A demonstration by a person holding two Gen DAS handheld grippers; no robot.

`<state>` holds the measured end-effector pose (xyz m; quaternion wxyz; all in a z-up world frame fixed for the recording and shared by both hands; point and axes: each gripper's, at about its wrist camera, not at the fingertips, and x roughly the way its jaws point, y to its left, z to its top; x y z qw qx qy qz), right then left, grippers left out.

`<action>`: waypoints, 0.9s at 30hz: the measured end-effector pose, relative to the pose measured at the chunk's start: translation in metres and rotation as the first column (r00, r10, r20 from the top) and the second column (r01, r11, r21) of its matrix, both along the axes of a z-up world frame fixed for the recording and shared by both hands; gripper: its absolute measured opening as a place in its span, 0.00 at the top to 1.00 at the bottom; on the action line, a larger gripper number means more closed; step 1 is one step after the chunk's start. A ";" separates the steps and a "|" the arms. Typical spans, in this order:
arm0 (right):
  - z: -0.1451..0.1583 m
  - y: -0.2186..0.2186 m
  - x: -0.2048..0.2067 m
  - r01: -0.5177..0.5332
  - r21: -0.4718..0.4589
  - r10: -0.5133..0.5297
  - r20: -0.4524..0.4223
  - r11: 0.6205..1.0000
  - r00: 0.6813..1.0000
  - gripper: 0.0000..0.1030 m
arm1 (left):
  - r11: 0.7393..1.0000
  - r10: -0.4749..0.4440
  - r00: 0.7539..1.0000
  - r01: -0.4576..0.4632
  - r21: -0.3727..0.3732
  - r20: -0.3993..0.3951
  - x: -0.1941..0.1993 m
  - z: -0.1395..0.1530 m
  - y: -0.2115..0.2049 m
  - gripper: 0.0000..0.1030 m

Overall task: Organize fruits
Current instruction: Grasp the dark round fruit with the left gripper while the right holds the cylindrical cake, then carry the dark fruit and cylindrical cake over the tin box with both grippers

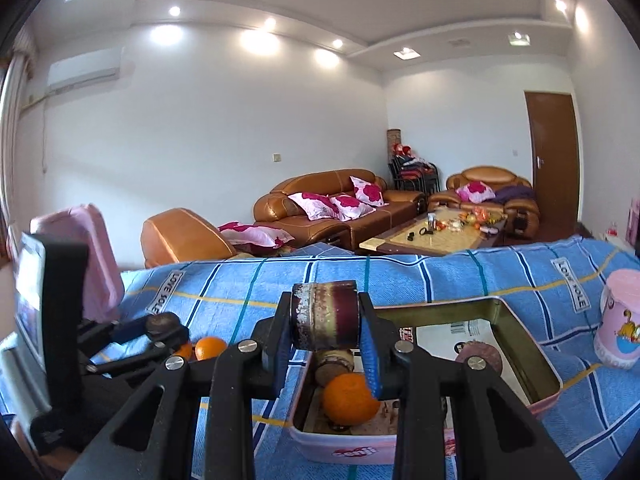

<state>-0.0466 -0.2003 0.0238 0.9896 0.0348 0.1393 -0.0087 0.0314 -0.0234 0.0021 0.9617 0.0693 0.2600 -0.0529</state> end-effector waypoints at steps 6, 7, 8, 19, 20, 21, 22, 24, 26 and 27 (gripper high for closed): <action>-0.006 0.011 -0.001 -0.014 -0.029 0.013 -0.020 0.999 1.000 0.69 | 0.998 0.063 0.996 -0.063 -0.008 0.058 -0.013 0.003 0.005 0.62; -0.006 0.012 0.000 -0.017 -0.036 0.016 -0.028 0.999 0.999 0.69 | 0.998 0.061 0.996 -0.061 -0.009 0.058 -0.013 0.003 0.005 0.62; -0.007 0.014 0.000 -0.019 -0.043 0.017 -0.032 0.999 0.999 0.69 | 0.998 0.061 0.996 -0.060 -0.009 0.058 -0.013 0.003 0.005 0.62; -0.007 0.021 -0.002 -0.011 -0.071 0.009 -0.033 0.997 0.999 0.69 | 0.998 0.065 0.995 -0.065 -0.002 0.073 -0.018 0.003 0.001 0.62; -0.007 0.020 -0.003 -0.008 -0.074 0.006 -0.032 0.997 0.999 0.69 | 0.998 0.068 0.995 -0.068 -0.004 0.073 -0.020 0.003 0.000 0.62; -0.007 0.021 -0.004 -0.006 -0.077 0.004 -0.031 0.997 1.000 0.69 | 0.997 0.072 0.995 -0.071 -0.005 0.073 -0.021 0.003 0.000 0.62; -0.007 0.021 -0.005 -0.006 -0.080 0.004 -0.033 0.997 0.999 0.69 | 0.997 0.072 0.995 -0.072 -0.007 0.069 -0.022 0.003 0.000 0.62; -0.007 0.021 -0.006 -0.006 -0.087 0.003 -0.035 0.996 0.999 0.69 | 0.998 0.070 0.995 -0.070 -0.009 0.065 -0.024 0.002 -0.001 0.62; -0.007 0.022 -0.008 -0.005 -0.091 0.002 -0.037 0.996 0.999 0.69 | 0.998 0.070 0.995 -0.069 -0.009 0.066 -0.027 0.002 -0.002 0.62; -0.007 0.022 -0.009 -0.005 -0.093 0.002 -0.038 0.996 0.999 0.69 | 0.998 0.069 0.995 -0.069 -0.009 0.067 -0.028 0.003 -0.003 0.62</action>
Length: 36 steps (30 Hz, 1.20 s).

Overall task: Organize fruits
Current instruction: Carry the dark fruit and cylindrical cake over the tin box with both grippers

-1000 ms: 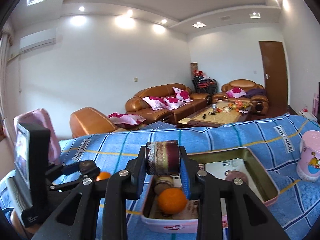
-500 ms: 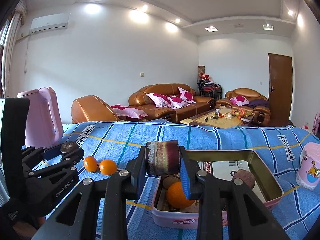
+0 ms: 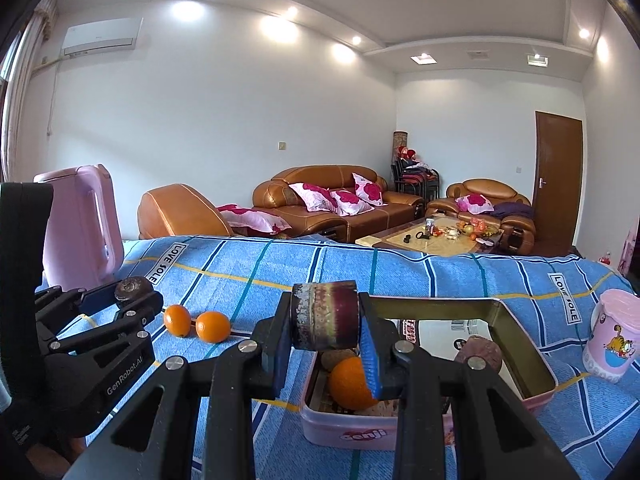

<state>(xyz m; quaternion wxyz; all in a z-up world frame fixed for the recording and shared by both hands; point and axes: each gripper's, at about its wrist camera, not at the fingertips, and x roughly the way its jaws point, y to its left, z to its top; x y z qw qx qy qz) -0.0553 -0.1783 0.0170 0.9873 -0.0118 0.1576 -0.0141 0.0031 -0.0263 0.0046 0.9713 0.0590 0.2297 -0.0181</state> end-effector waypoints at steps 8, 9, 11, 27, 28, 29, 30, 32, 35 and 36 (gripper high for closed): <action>-0.001 -0.012 -0.008 0.001 -0.002 -0.001 -0.018 1.000 1.000 0.69 | 1.000 -0.014 1.000 0.014 0.006 -0.013 -0.009 -0.001 -0.010 0.62; -0.001 -0.016 -0.009 0.008 -0.001 -0.008 -0.018 1.000 1.000 0.69 | 1.000 -0.015 1.000 0.015 0.006 -0.015 -0.009 0.000 -0.011 0.62; -0.001 -0.021 -0.010 0.024 0.001 -0.024 -0.018 1.000 1.000 0.69 | 1.000 -0.017 1.000 0.017 0.005 -0.021 -0.009 -0.001 -0.013 0.62; -0.001 -0.059 -0.009 0.096 0.021 -0.096 -0.033 0.995 0.995 0.69 | 0.997 -0.069 0.996 0.068 -0.019 -0.048 -0.006 -0.003 -0.037 0.62; 0.000 -0.061 -0.008 0.101 0.023 -0.100 -0.033 0.995 0.994 0.69 | 0.997 -0.073 0.996 0.072 -0.023 -0.048 -0.006 -0.002 -0.039 0.62; 0.000 -0.064 -0.009 0.107 0.026 -0.106 -0.032 0.994 0.994 0.69 | 0.997 -0.078 0.996 0.077 -0.027 -0.049 -0.005 -0.001 -0.040 0.62; 0.000 -0.067 -0.009 0.112 0.027 -0.111 -0.032 0.993 0.993 0.69 | 0.996 -0.084 0.995 0.082 -0.032 -0.050 -0.004 0.000 -0.042 0.62; 0.002 -0.073 -0.008 0.128 0.028 -0.127 -0.027 0.991 0.992 0.69 | 0.995 -0.095 0.994 0.092 -0.047 -0.046 -0.003 0.004 -0.046 0.62; 0.005 -0.086 -0.009 0.162 0.036 -0.161 -0.017 0.986 0.987 0.69 | 0.992 -0.115 0.993 0.113 -0.058 -0.034 -0.002 0.009 -0.055 0.62; 0.006 -0.090 -0.009 0.173 0.041 -0.173 -0.012 0.984 0.985 0.69 | 0.991 -0.125 0.992 0.123 -0.058 -0.031 -0.002 0.010 -0.060 0.62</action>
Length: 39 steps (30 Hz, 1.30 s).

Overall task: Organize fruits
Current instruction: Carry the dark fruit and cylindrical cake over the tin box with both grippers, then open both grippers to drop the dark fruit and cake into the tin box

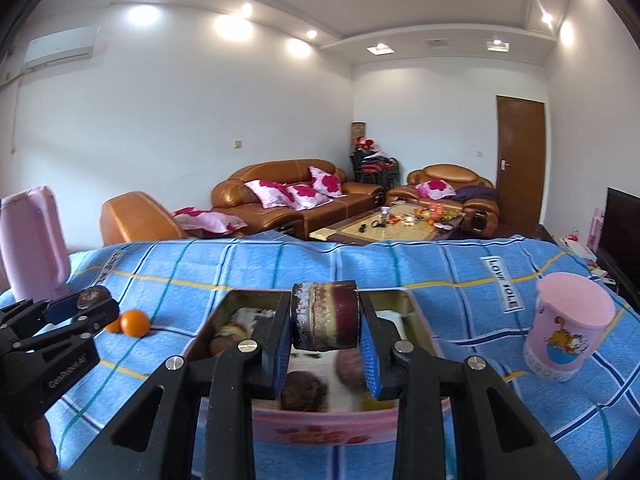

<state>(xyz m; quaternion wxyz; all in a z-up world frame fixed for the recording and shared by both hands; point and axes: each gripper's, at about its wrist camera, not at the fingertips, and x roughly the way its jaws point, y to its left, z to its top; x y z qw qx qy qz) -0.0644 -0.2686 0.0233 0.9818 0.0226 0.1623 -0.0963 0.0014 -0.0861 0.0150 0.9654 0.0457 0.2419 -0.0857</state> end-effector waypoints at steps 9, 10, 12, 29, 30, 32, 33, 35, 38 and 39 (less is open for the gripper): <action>0.005 -0.038 0.008 0.119 0.021 -0.119 0.004 0.993 0.993 0.69 | 0.995 -0.101 0.994 0.100 -0.028 -0.041 0.014 -0.002 -0.061 0.62; 0.004 -0.041 0.010 0.127 0.022 -0.127 -0.005 0.992 0.992 0.69 | 0.994 -0.110 0.993 0.108 -0.032 -0.045 0.016 -0.002 -0.067 0.62; 0.003 -0.047 0.014 0.145 0.022 -0.144 -0.018 0.989 0.989 0.69 | 0.993 -0.117 0.992 0.116 -0.034 -0.051 0.020 -0.004 -0.079 0.62; -0.009 -0.052 0.041 0.129 -0.016 -0.130 -0.112 0.991 0.985 0.69 | 0.986 -0.163 0.978 0.155 -0.065 -0.134 0.049 -0.022 -0.112 0.62; -0.010 -0.051 0.043 0.119 -0.010 -0.119 -0.123 0.993 0.985 0.69 | 0.985 -0.164 0.977 0.156 -0.070 -0.137 0.050 -0.023 -0.110 0.62; -0.012 -0.050 0.046 0.101 -0.007 -0.101 -0.137 0.995 0.985 0.69 | 0.984 -0.169 0.975 0.160 -0.073 -0.143 0.051 -0.023 -0.110 0.62; -0.012 -0.049 0.048 0.093 -0.007 -0.093 -0.144 0.996 0.985 0.69 | 0.984 -0.171 0.974 0.162 -0.075 -0.146 0.051 -0.023 -0.110 0.62; -0.014 -0.047 0.055 0.069 -0.008 -0.069 -0.166 0.998 0.984 0.69 | 0.983 -0.175 0.973 0.164 -0.080 -0.154 0.052 -0.024 -0.109 0.62; -0.018 -0.044 0.064 0.029 -0.004 -0.029 -0.206 1.000 0.978 0.69 | 0.982 -0.176 0.968 0.161 -0.096 -0.177 0.056 -0.027 -0.107 0.62; -0.019 -0.042 0.066 0.019 0.002 -0.018 -0.217 1.000 0.976 0.69 | 0.981 -0.181 0.966 0.163 -0.104 -0.187 0.058 -0.028 -0.106 0.62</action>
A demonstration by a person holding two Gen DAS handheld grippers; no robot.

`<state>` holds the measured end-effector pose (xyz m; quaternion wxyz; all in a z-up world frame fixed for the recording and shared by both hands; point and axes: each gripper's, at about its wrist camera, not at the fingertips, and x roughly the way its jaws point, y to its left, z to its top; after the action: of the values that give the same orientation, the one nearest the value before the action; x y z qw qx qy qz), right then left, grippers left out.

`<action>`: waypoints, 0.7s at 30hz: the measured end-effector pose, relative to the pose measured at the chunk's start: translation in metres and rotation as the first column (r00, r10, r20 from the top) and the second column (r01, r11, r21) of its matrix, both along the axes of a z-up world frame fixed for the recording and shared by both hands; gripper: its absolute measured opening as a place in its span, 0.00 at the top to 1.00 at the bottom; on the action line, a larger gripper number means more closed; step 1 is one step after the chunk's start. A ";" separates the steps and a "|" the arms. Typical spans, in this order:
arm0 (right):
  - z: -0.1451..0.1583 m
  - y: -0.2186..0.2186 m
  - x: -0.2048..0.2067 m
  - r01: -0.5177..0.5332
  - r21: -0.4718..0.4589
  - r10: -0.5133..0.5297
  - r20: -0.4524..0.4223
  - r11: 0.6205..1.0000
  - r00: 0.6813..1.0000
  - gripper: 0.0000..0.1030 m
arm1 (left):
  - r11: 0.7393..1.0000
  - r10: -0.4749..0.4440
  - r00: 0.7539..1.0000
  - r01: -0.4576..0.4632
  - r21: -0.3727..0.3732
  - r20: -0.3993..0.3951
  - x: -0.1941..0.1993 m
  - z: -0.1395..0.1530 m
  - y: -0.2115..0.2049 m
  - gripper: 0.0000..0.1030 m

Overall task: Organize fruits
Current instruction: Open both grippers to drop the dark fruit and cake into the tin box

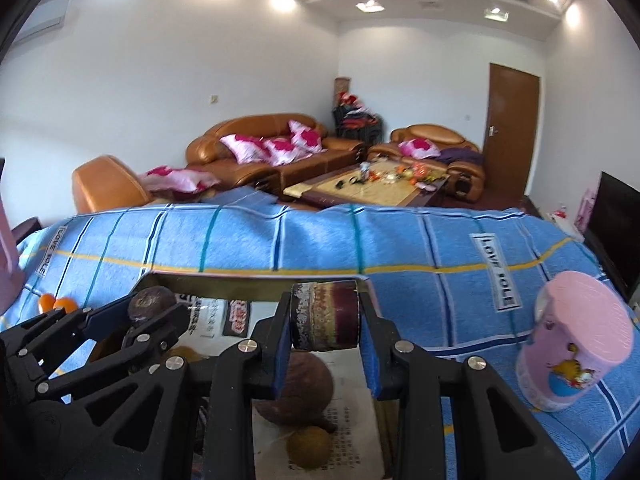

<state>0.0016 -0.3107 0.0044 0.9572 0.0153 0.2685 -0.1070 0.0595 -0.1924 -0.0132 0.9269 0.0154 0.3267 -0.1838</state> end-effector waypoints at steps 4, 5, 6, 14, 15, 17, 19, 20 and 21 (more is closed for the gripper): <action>-0.003 0.003 0.006 -0.045 0.027 0.046 -0.029 0.999 0.999 0.69 | 1.000 0.008 1.000 -0.009 -0.008 -0.014 0.002 -0.002 0.002 0.62; -0.004 0.003 0.008 -0.051 0.037 0.052 -0.031 0.998 0.998 0.69 | 1.000 0.008 1.000 -0.008 -0.011 -0.018 0.003 -0.002 0.003 0.62; -0.004 0.003 0.008 -0.056 0.044 0.058 -0.030 0.997 0.998 0.69 | 1.000 0.009 1.000 -0.009 -0.012 -0.021 0.002 -0.003 0.003 0.62; -0.008 -0.002 0.008 -0.126 0.138 0.130 -0.024 0.982 0.991 0.68 | 0.999 0.029 0.999 -0.030 -0.027 -0.044 0.005 -0.005 0.009 0.62; -0.009 -0.004 0.009 -0.134 0.164 0.140 -0.024 0.977 0.990 0.68 | 0.999 0.028 0.999 -0.030 -0.029 -0.045 0.005 -0.006 0.009 0.62; -0.012 -0.008 0.009 -0.142 0.202 0.150 -0.022 0.969 0.988 0.68 | 0.999 0.029 0.999 -0.030 -0.027 -0.044 0.004 -0.005 0.010 0.62; -0.013 -0.012 0.010 -0.153 0.253 0.161 -0.014 0.955 0.987 0.68 | 0.999 0.029 0.999 -0.031 -0.030 -0.043 0.004 -0.005 0.010 0.60; -0.013 -0.013 0.011 -0.158 0.275 0.167 -0.009 0.948 0.986 0.68 | 0.999 0.029 0.999 -0.031 -0.033 -0.042 0.004 -0.005 0.011 0.60; -0.014 -0.015 0.011 -0.164 0.298 0.173 -0.004 0.940 0.985 0.67 | 0.999 0.032 0.999 -0.033 -0.035 -0.035 0.003 -0.004 0.011 0.59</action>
<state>0.0124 -0.3261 -0.0095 0.9456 0.1341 0.2960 0.0164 0.0629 -0.1812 -0.0175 0.9242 -0.0097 0.3396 -0.1746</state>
